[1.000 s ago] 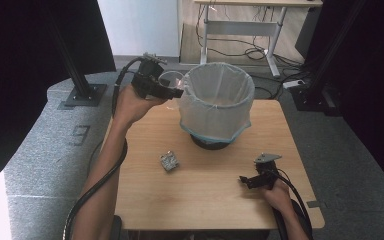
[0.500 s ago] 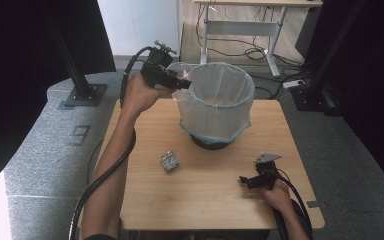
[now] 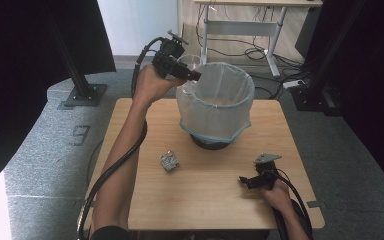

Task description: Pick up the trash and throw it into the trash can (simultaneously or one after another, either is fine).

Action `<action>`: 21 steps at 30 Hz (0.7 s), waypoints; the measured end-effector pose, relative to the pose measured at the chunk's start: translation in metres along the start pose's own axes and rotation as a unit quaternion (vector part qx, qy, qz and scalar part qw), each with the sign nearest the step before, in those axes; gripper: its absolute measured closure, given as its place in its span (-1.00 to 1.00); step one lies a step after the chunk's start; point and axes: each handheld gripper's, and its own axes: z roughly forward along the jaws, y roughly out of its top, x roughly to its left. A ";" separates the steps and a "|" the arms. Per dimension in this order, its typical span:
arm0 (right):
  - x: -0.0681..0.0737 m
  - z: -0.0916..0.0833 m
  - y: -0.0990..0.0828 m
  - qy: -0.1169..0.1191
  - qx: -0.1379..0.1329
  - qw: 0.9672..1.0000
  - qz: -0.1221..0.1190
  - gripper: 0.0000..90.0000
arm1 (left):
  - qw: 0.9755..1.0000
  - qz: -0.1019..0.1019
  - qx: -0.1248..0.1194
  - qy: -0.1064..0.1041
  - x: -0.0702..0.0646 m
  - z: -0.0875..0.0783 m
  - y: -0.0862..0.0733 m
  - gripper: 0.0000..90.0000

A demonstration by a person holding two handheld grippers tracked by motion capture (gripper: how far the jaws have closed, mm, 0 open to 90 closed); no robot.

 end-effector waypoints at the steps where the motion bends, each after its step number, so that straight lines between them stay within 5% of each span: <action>1: 0.000 0.000 0.000 0.000 0.000 1.000 0.000 -1.00 | 1.000 0.000 -0.001 0.000 0.000 0.001 0.002 -0.22; 21: 0.001 0.000 0.000 0.005 0.000 1.000 -0.005 -1.00 | 1.000 0.007 0.004 0.001 -0.002 0.054 0.028 -0.22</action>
